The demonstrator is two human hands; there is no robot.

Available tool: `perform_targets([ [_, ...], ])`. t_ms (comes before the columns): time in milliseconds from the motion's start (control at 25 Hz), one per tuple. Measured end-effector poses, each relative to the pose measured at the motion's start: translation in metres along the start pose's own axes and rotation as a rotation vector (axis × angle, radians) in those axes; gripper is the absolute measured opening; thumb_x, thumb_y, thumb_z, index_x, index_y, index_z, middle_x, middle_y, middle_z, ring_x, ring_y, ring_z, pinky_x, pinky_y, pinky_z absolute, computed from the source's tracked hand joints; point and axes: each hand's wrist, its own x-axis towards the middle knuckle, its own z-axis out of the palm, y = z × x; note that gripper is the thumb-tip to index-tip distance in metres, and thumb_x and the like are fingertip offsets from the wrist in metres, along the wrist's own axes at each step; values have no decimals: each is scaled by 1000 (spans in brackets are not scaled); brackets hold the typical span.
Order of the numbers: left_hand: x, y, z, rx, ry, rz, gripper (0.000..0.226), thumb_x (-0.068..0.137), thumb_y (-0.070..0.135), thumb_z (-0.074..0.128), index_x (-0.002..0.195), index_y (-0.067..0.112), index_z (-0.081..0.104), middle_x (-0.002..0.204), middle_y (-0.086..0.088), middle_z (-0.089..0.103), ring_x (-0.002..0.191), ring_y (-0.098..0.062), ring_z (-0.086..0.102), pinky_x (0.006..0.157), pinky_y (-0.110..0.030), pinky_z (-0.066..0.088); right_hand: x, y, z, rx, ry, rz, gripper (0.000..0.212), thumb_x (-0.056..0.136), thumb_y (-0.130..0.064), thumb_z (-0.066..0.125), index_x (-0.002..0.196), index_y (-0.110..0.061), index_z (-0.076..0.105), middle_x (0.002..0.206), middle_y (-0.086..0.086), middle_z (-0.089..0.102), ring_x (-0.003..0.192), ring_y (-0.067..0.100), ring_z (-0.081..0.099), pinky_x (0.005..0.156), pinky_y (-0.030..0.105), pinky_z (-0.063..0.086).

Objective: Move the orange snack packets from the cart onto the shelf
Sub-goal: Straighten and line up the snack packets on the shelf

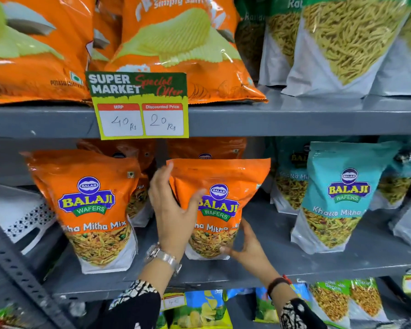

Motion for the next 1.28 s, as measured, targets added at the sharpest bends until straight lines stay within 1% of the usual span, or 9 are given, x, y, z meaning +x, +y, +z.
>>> perform_targets([
  [160,23,55,25,400,102,448,46,76,44,50,113,17,41,114,-12,44,105,-29,44,90,-33,34,-3,1,9,35,9,-14,70,64,-18,78,115,-32,33,117,-5,52,114,13,48,75,-2,40],
  [240,39,70,38,726,-170,541,49,78,49,44,114,16,48,106,-12,63,97,-32,58,83,-34,45,-2,-1,7,50,-11,-19,68,66,-17,78,115,-32,33,115,-7,51,109,7,49,71,-7,38],
  [360,62,87,56,786,-607,217,46,88,43,40,123,13,45,127,-18,53,116,-35,48,94,-40,41,-1,-1,4,52,-37,-30,62,68,-15,75,111,-37,36,112,-17,51,99,-15,51,75,-2,41],
  [480,72,84,66,618,-676,-18,37,93,31,36,120,9,48,128,-20,53,116,-36,48,93,-38,40,-1,3,3,20,-36,-25,61,65,-36,77,108,-51,36,114,-24,51,107,-13,49,96,32,46],
  [640,74,68,58,521,-384,213,53,76,44,31,100,8,62,111,-18,66,104,-34,58,86,-38,45,1,10,1,-18,-27,7,70,48,-72,66,107,-65,29,115,-33,48,121,11,45,99,64,36],
  [880,75,52,35,793,-414,452,51,79,48,45,114,11,54,104,-26,66,93,-43,62,81,-47,52,0,0,-2,-16,-49,0,58,70,-30,73,106,-48,30,115,-14,50,109,4,45,101,41,42],
  [1000,64,27,5,582,-79,228,47,81,32,57,113,-2,50,115,-35,55,109,-50,49,96,-54,40,0,2,-1,7,-48,2,57,73,-21,71,106,-44,31,113,-13,50,102,-3,46,86,14,40],
  [1080,61,17,-4,273,-74,-56,44,83,22,58,117,-2,46,126,-29,48,120,-42,41,98,-35,34,-1,2,-1,9,-48,5,58,75,-18,70,108,-42,29,112,-17,47,99,-11,44,78,5,34],
  [1280,87,16,-4,101,-94,-68,18,78,10,64,90,-4,65,101,-22,68,92,-26,59,64,-13,37,0,-1,1,-8,-31,16,64,74,-24,70,121,-34,28,121,-9,46,118,12,43,100,35,35],
])
